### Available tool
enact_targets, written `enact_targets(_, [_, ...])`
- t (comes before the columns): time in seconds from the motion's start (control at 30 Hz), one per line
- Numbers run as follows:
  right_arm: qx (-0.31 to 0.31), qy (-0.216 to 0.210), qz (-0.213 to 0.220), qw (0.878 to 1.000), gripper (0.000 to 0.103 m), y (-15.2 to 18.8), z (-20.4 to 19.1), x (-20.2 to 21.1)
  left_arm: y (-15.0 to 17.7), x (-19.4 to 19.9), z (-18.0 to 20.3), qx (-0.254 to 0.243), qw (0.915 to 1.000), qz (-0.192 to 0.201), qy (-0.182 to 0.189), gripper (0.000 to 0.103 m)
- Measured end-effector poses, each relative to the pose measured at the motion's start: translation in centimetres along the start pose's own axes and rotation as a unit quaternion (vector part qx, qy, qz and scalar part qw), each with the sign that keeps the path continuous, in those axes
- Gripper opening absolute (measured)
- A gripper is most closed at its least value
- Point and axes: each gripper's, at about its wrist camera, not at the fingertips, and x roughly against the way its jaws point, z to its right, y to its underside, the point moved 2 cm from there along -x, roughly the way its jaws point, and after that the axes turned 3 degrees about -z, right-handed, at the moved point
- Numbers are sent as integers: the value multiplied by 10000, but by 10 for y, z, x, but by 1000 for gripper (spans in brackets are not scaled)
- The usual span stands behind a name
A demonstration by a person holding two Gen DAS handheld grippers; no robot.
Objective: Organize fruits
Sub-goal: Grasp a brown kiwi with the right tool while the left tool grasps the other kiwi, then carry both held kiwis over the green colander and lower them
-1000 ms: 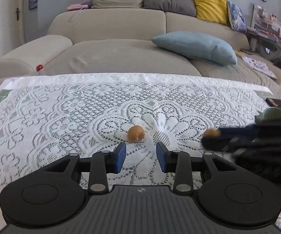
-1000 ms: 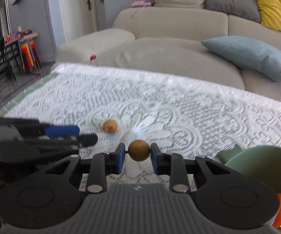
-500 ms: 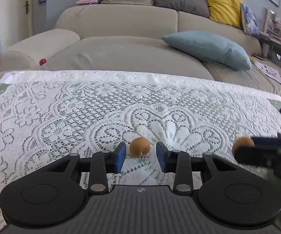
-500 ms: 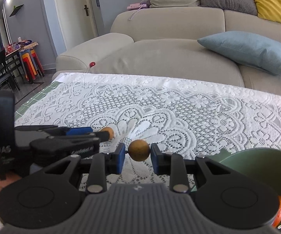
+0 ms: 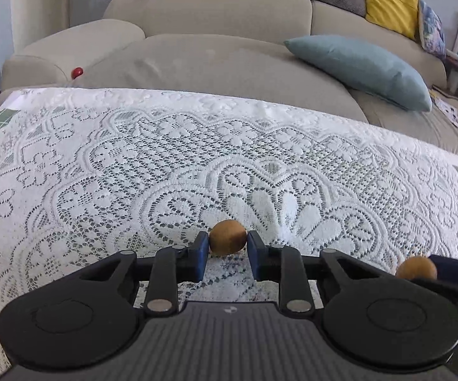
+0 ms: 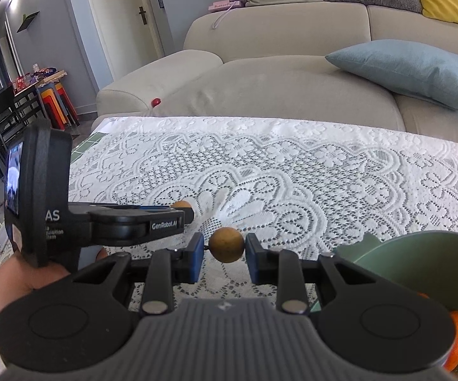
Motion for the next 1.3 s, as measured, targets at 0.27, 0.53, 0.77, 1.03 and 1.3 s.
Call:
enact_targets(0.27, [-5,-36,0,10000,25,1,2,1,-2,14,-4,211,9995,186,136,28])
enact_targets(0.53, [44,-69,88,9999,25,1,4,13,-2,56,1,272,9982,361,386,28])
enact_targets(0.77, [212,-119,235,9994,25,3,4,33,4,101,13,372,9953,630,640,28])
enact_targets(1.03, [301,-34,365,9989,25,8,22,66,12,138,41,330,9892,875,1128,28])
enact_targets(1.3, [106,346,326,9988,25,16,63,96,20,149,78,36,9825,690,1729,28])
